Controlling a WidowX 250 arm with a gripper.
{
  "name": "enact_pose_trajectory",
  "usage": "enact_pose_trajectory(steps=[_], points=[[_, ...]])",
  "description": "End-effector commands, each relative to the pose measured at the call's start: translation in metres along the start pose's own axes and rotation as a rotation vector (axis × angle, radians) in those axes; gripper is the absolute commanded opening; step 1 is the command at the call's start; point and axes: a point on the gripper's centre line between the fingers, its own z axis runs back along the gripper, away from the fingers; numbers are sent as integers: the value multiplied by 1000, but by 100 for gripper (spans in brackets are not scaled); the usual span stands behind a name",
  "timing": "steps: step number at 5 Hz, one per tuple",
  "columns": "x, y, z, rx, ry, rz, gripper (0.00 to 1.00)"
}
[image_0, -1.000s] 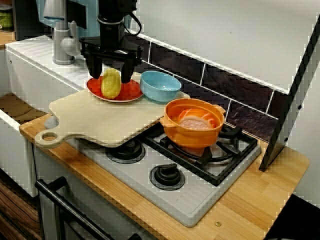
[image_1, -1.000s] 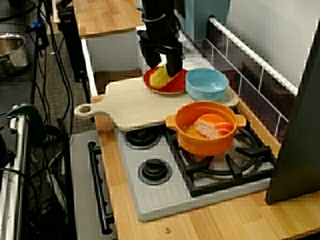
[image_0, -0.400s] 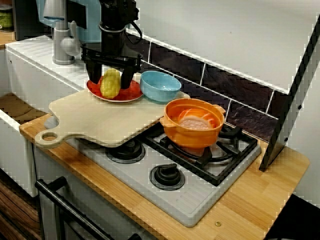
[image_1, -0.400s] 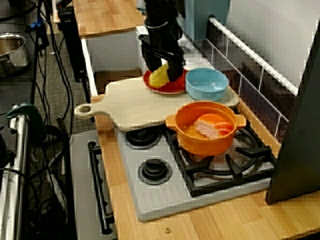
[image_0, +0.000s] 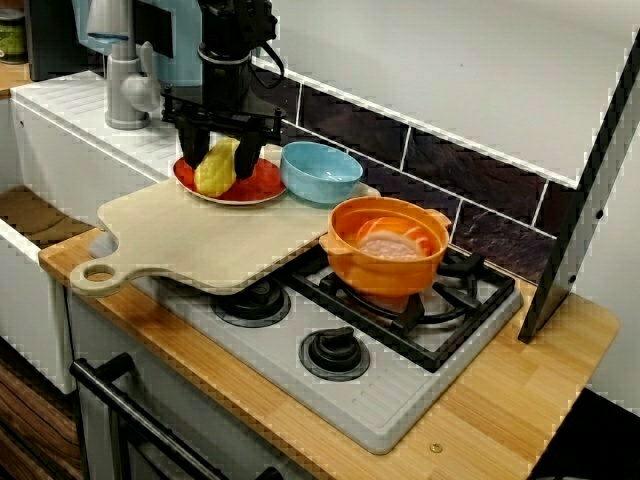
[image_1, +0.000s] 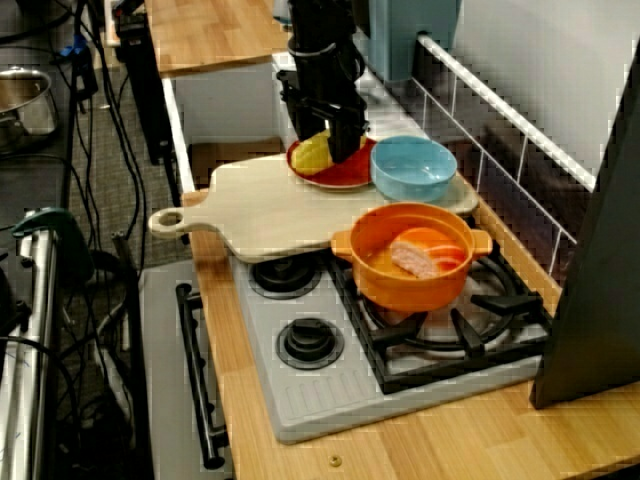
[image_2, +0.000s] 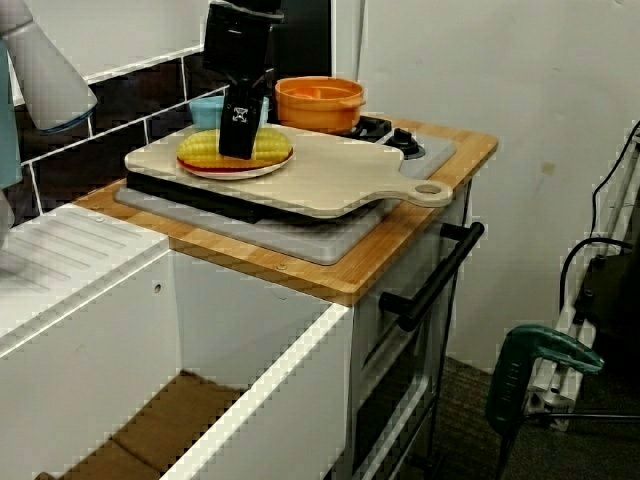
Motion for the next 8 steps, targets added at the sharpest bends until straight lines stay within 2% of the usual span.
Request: enact_pose_trajectory(steps=[1, 2, 4, 5, 8], points=[[12, 3, 27, -56, -36, 12, 0], [14, 2, 39, -84, -36, 8, 0], [19, -3, 50, -98, -39, -5, 0], [20, -4, 61, -131, -37, -11, 0], [19, -28, 68, -134, -17, -76, 0]])
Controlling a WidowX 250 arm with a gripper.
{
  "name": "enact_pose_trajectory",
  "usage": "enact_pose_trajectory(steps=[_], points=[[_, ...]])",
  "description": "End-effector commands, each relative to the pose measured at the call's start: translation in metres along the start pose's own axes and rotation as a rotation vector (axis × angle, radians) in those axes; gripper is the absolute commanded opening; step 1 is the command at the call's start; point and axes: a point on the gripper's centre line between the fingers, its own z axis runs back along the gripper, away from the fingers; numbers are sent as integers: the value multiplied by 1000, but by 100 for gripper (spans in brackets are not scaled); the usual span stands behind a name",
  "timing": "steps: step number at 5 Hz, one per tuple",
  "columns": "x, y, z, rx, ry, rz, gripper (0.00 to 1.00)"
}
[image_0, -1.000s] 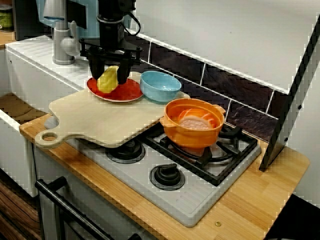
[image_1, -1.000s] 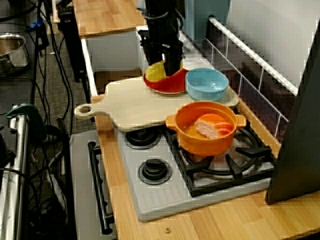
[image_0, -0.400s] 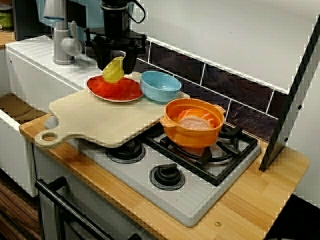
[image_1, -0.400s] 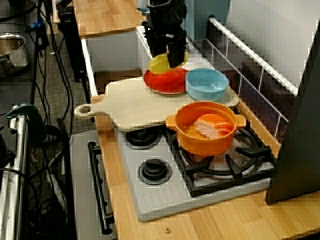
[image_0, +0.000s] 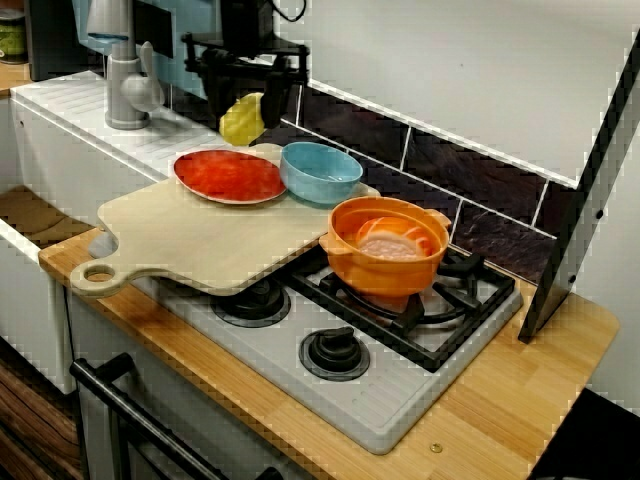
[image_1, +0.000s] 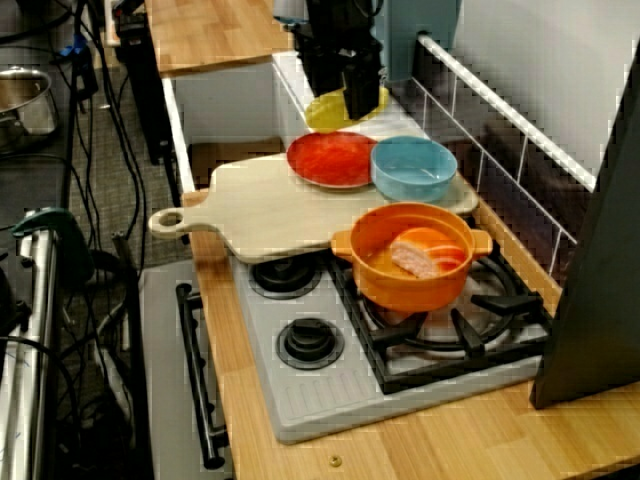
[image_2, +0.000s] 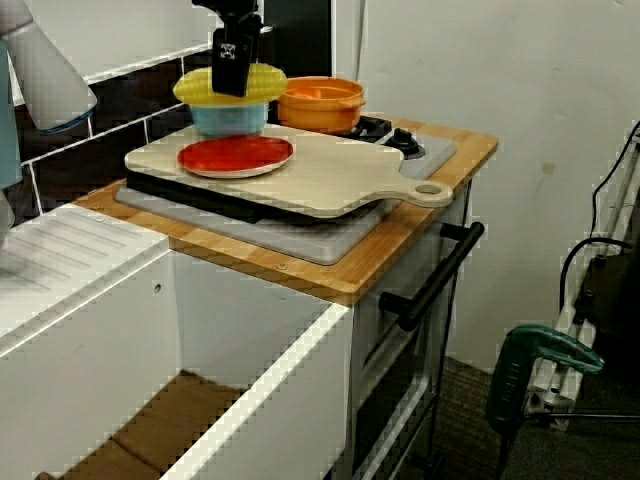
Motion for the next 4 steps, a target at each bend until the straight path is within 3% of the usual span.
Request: enact_pose_trajectory(steps=[1, 4], points=[[7, -17, 20, -18, -41, -34, 0], [4, -44, 12, -4, -18, -81, 0]])
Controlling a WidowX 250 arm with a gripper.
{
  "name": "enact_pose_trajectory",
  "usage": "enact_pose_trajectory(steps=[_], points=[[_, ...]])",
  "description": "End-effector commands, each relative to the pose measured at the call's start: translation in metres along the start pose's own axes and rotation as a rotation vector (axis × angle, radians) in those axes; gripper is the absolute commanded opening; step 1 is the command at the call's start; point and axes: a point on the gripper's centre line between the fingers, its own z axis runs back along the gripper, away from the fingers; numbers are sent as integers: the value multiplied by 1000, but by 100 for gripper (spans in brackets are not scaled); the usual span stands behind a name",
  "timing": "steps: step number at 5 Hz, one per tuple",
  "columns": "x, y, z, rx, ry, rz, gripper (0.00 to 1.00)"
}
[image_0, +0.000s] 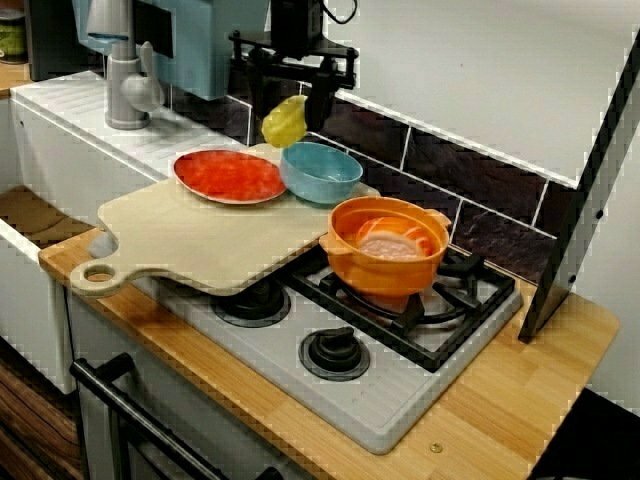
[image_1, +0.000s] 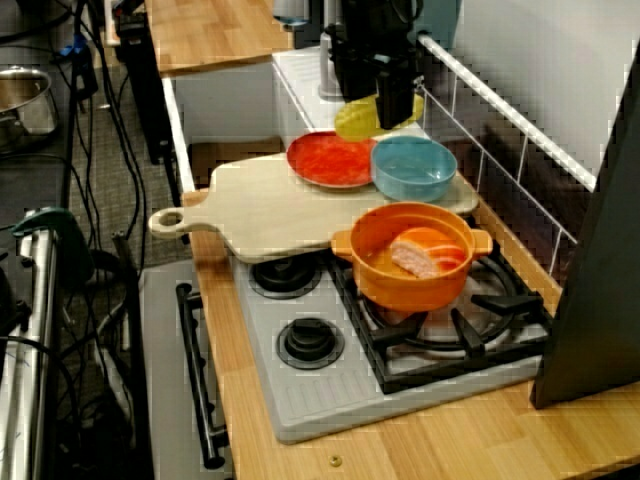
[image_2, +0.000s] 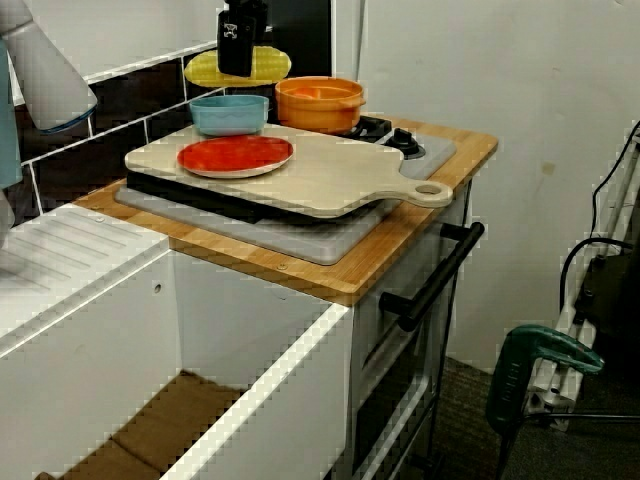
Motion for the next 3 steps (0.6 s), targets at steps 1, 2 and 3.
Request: enact_pose_trajectory(steps=[1, 2, 3], points=[[2, -11, 11, -13, -40, -20, 0], [2, -12, 9, -13, -30, -18, 0], [4, -13, 7, -12, -20, -16, 0]])
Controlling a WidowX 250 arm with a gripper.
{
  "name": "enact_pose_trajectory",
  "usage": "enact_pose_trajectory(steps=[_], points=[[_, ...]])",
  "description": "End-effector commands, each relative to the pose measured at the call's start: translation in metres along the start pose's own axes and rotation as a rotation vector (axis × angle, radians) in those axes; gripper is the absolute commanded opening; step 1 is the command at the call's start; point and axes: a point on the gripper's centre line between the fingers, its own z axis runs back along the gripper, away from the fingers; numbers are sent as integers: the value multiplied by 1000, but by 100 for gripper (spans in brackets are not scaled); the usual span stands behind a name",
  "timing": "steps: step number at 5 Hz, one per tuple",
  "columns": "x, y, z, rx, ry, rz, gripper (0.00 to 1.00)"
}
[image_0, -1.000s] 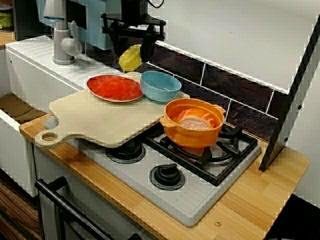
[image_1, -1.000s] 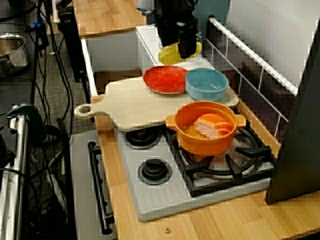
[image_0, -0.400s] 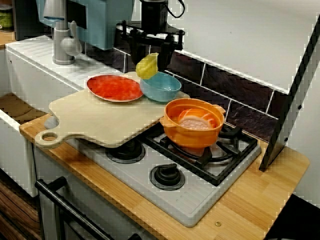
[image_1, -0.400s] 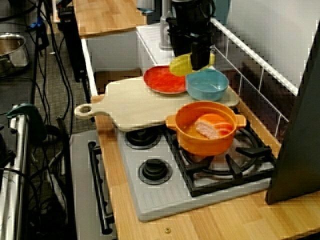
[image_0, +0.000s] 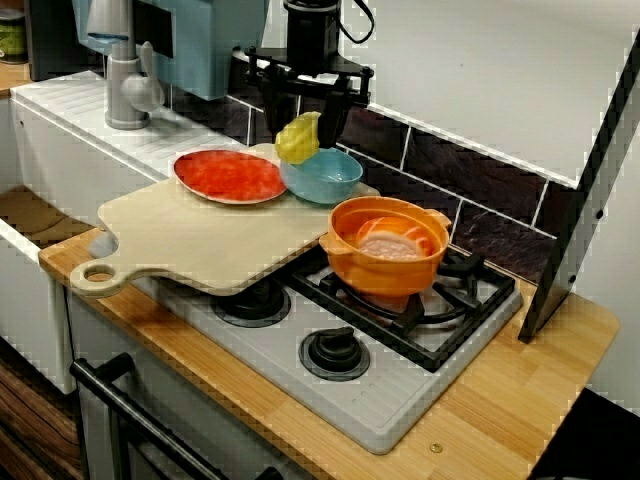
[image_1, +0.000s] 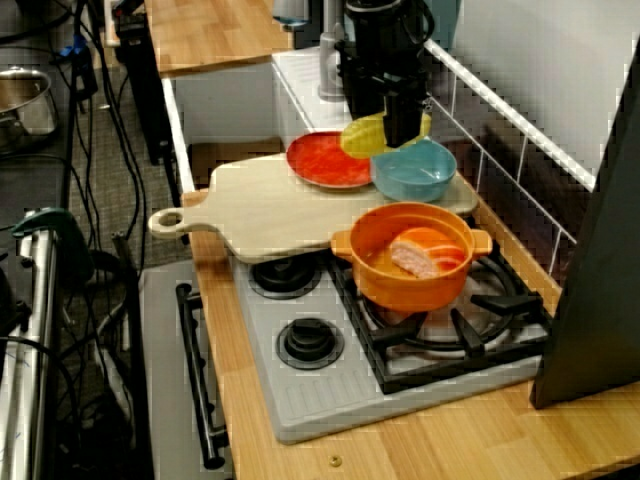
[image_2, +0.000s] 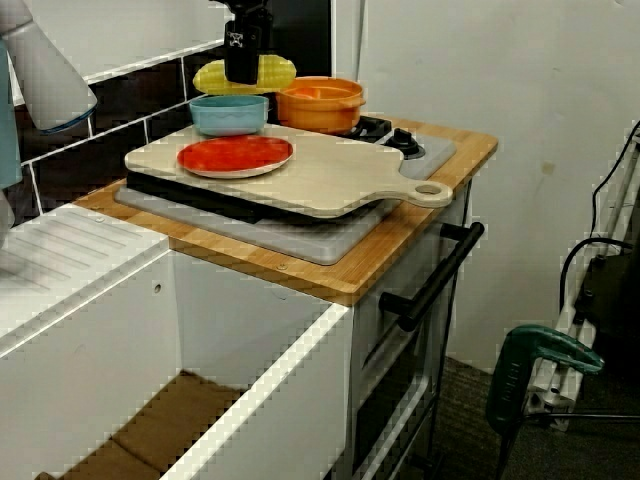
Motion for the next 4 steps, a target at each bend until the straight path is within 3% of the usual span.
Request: enact_pose_trajectory(steps=[1, 4], points=[[8, -6, 17, -22, -40, -5, 0], [4, -6, 15, -14, -31, -10, 0]])
